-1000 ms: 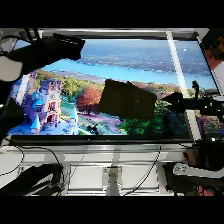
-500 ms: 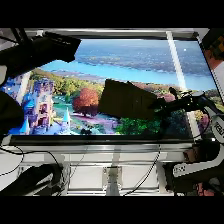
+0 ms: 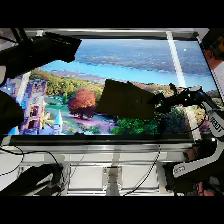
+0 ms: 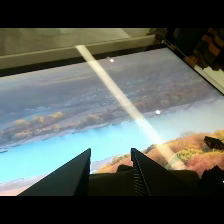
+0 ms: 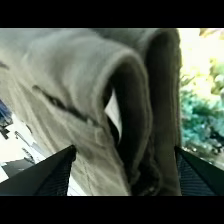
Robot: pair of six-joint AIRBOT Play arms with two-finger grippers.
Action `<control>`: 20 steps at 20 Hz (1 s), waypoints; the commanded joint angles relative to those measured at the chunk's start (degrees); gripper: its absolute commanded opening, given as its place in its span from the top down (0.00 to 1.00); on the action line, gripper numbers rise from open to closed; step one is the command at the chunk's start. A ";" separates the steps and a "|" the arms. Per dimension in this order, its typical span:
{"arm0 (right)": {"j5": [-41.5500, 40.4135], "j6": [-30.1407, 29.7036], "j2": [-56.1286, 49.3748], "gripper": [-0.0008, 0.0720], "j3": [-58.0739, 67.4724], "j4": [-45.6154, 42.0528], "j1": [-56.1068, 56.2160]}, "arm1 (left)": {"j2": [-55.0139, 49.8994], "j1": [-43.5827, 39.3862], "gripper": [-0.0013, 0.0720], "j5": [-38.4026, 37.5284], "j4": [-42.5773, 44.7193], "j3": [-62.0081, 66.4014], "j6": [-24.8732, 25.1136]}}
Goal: Fold the clothes and pants, and hang the long-sleeved shirts on hangers.
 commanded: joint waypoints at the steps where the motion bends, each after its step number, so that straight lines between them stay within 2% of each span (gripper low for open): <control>1: -1.38 1.33 -1.07 0.08 0.28 -0.17 2.14 | 0.04 0.04 0.57 -0.02 -0.17 0.04 0.00; 3: -2.27 1.33 -1.29 0.09 0.28 -0.26 3.93 | 0.04 0.04 0.57 -0.02 -0.20 0.04 0.00; 4: -2.58 1.33 -1.27 0.12 0.28 -0.33 4.61 | 0.04 0.04 0.57 -0.02 -0.20 0.04 0.00; 7: -3.23 1.36 -1.27 0.34 0.28 -0.31 5.14 | 0.04 0.04 0.57 -0.02 -0.17 0.04 0.00; 9: -3.28 1.36 -1.22 0.53 0.28 -0.28 5.14 | 0.04 0.04 0.57 -0.02 -0.20 0.04 0.00; 12: -1.81 1.42 -0.33 0.94 0.28 -0.28 5.07 | 0.04 0.04 0.57 0.00 -0.17 0.04 0.00; 16: -3.34 3.80 6.32 0.95 0.28 -2.23 4.76 | 0.04 0.04 0.57 0.02 -0.17 0.04 0.00; 18: -7.10 11.06 11.52 0.95 0.28 -10.21 3.10 | 0.04 0.04 0.57 0.04 -0.20 0.04 0.00; 20: -6.93 14.91 15.41 0.95 0.28 -18.32 -0.26 | 0.04 0.07 0.57 0.04 -0.42 0.04 0.00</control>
